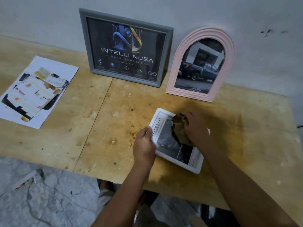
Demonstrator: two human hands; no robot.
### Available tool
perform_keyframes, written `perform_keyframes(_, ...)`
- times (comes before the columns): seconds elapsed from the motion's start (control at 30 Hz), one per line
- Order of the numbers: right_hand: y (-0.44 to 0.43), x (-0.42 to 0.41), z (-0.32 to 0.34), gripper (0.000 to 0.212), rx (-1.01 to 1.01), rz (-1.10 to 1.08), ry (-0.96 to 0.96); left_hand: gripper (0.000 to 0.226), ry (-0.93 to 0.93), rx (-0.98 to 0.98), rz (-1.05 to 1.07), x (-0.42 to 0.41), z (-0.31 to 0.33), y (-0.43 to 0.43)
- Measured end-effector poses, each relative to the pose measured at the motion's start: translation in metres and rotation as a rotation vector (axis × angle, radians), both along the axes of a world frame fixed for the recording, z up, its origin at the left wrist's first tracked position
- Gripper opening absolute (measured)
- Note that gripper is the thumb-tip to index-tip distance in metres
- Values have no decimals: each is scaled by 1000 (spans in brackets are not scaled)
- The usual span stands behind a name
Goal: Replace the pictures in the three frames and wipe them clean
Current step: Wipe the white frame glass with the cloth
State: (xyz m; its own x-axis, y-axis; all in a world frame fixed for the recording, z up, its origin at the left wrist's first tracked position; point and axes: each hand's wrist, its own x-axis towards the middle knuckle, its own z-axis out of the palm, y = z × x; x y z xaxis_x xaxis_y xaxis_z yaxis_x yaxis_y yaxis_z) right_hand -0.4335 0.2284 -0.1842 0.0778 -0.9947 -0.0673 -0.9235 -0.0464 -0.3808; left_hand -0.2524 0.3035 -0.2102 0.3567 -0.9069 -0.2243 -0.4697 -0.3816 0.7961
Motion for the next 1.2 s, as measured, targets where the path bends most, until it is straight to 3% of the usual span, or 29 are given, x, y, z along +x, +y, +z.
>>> perform_keyframes(0.1,-5,17,7,24,-33,7,-93,33,-135,-31,-74,2,2,1)
perform_keyframes(0.2,-10,53,30,50,-132,112,-181,33,-226,-63,-135,4,0,0)
perform_keyframes(0.33,-19,79,22,38,-85,266,-93,32,-247,-77,-164,6,-2,1)
perform_keyframes(0.43,-21,68,4,47,-21,308,-37,32,-226,-57,-165,8,-7,-1)
perform_keyframes(0.67,-4,23,-6,30,12,86,-189,30,-16,-46,-94,7,-4,-2)
perform_keyframes(0.93,18,-13,-3,25,-16,-32,-149,34,-136,-58,-146,9,-5,-1)
perform_keyframes(1.2,49,-40,2,26,-40,-309,-97,32,-227,-137,-215,10,-7,0)
